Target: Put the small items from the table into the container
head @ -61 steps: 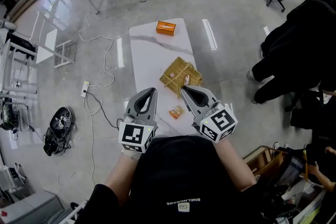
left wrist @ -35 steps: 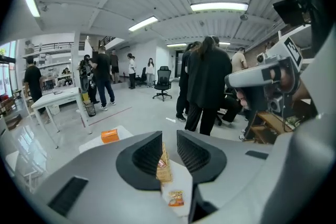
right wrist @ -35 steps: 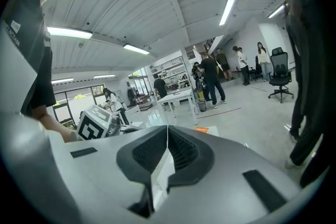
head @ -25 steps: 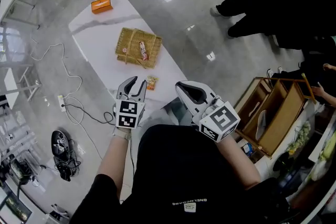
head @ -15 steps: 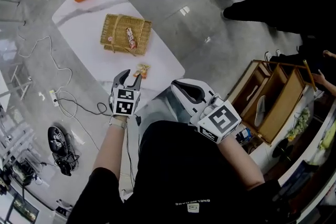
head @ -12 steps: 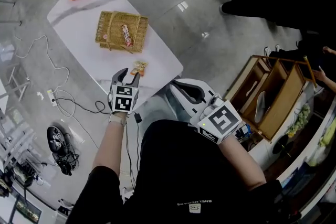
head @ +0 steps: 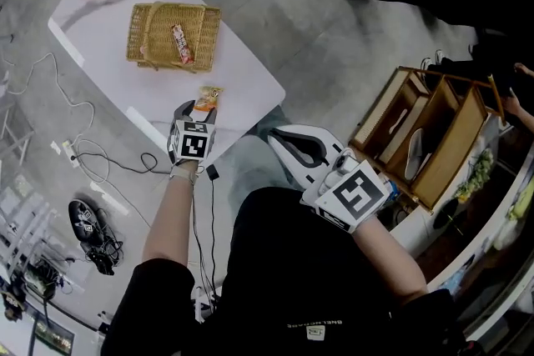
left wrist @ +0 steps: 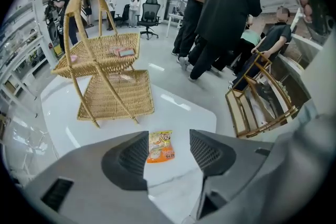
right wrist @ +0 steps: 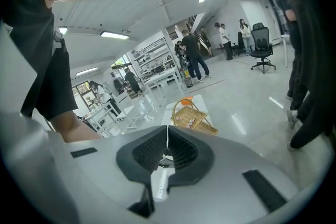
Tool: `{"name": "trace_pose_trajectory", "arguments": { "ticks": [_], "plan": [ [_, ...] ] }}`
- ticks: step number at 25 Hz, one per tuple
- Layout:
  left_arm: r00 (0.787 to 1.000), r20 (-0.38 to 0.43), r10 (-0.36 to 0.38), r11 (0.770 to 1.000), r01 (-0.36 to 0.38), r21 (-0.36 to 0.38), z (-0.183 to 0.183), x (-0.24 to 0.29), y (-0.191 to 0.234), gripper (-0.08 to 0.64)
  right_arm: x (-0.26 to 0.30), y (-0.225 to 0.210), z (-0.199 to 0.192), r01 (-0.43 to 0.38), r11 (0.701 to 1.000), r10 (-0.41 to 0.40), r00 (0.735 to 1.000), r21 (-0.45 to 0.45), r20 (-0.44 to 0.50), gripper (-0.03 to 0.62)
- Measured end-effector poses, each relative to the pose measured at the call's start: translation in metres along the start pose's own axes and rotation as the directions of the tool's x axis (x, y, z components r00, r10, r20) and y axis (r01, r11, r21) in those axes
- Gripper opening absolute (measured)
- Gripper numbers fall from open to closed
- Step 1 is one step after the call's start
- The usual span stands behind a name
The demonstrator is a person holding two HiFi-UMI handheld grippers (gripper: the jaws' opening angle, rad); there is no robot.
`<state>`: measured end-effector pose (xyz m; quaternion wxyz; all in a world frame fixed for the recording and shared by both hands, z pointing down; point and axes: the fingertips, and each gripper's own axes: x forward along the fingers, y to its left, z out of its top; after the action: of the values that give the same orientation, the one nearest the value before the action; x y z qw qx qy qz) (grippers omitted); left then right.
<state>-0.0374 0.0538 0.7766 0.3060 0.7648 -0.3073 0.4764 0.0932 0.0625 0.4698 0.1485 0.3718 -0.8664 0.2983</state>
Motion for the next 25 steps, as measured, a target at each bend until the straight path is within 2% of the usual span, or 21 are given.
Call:
{"name": "trace_pose_trajectory", "arguments": {
  "ticks": [11, 22, 25],
  "plan": [
    [0.994, -0.108, -0.022, 1.000, 0.020, -0.021, -0.047, 0.069, 0.012, 0.289, 0.020, -0.007, -0.036, 0.014, 0.999, -0.012, 0.999, 0.049, -0.034, 0.011],
    [0.975, -0.221, -0.016, 1.000, 0.011, -0.024, -0.087, 0.119, 0.025, 0.298, 0.023, -0.011, -0.067, 0.045, 0.995, -0.036, 0.995, 0.092, -0.098, 0.011],
    [0.972, -0.236, -0.014, 1.000, 0.007, -0.029, -0.093, 0.126, 0.031, 0.298, 0.025, -0.013, -0.064, 0.043, 0.995, -0.038, 0.997, 0.091, -0.063, 0.011]
  ]
}}
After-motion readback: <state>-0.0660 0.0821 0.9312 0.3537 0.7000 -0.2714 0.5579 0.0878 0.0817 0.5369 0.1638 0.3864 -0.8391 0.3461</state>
